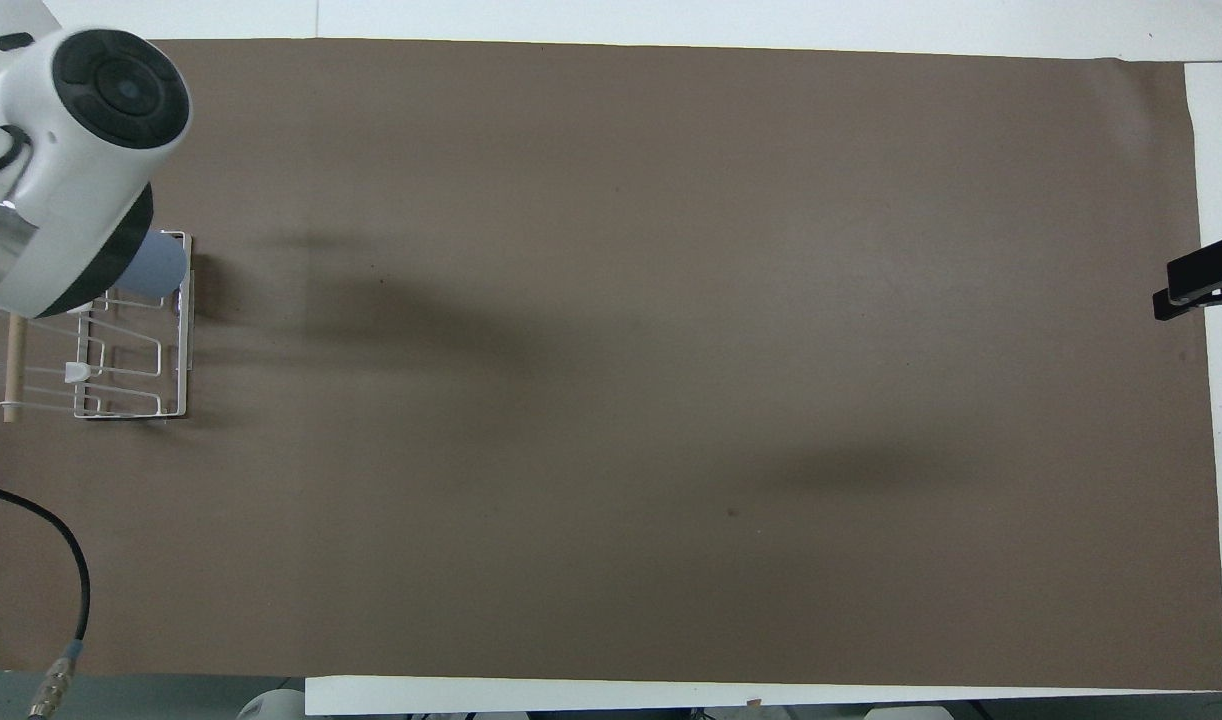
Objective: Hang cup on cup holder
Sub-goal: 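Hang the cup on a rack peg and open the left gripper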
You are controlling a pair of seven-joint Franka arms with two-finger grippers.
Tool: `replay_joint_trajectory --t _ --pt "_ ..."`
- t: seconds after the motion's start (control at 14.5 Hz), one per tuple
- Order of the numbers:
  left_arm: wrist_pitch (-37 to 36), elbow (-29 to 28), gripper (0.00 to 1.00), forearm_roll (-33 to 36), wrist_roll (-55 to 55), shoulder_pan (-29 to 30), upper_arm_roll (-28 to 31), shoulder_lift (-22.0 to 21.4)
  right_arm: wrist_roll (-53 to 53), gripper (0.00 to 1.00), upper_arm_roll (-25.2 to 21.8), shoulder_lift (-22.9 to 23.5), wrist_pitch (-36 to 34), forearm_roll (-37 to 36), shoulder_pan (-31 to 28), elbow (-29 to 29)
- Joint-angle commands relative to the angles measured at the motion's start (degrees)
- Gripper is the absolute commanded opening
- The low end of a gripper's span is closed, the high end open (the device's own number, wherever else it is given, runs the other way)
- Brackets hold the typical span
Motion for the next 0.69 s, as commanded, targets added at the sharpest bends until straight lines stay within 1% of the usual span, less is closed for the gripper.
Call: replay_joint_trajectory --t 0.0,0.21,0.34,0.41,0.62 --pt "-3.05 3.29 1.0 -10.95 8.55 1.89 -0.11 -1.31 -1.11 0.99 0.14 -0.99 -0.11 0.83 -0.4 -1.07" --pt "-6.39 3.21 1.0 -24.66 20.31 4.52 -0.2 -4.56 -1.11 0.99 0.05 -0.99 -0.11 0.83 -0.31 -1.07" --pt "-7.01 3.12 1.0 -33.45 26.83 7.07 -0.2 -5.8 -1.11 0.99 0.14 -0.99 -0.11 0.83 -0.31 -1.07" --pt "-7.1 3.21 1.0 -36.37 30.0 7.34 -0.2 -6.24 -1.11 0.99 0.05 -0.99 -0.11 0.83 -0.4 -1.07" --pt "-7.62 2.86 1.0 -38.23 42.37 8.04 -0.2 -6.42 -1.11 0.99 0.05 -0.99 -0.11 0.83 -0.4 -1.16"
